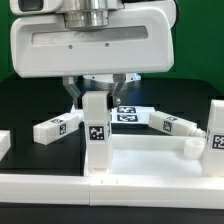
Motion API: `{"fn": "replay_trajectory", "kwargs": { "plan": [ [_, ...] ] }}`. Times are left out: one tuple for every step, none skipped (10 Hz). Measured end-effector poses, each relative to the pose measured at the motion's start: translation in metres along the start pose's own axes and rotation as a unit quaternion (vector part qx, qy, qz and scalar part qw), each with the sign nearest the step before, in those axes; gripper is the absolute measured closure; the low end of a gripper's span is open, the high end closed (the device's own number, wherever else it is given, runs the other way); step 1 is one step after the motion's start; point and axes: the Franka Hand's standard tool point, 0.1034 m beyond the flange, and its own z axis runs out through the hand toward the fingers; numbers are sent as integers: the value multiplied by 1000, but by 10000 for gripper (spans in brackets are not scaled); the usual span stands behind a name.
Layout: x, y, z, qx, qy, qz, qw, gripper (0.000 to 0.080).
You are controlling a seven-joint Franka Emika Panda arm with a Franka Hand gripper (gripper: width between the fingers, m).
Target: Assemble desk
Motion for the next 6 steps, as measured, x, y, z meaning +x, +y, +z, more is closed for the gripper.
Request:
{"fn": "replay_trajectory", "kwargs": {
  "plan": [
    [0,-2,0,-2,0,55,998,515],
    [-1,-4,0,-8,0,111,994,515],
    [-1,-4,0,-9,1,168,986,515],
    [-1,-5,0,-10,1,255,967,515],
    [-1,-6,0,-9,2,350,937,515],
    [-2,-8,2,-5,3,440,898,515]
  ]
}}
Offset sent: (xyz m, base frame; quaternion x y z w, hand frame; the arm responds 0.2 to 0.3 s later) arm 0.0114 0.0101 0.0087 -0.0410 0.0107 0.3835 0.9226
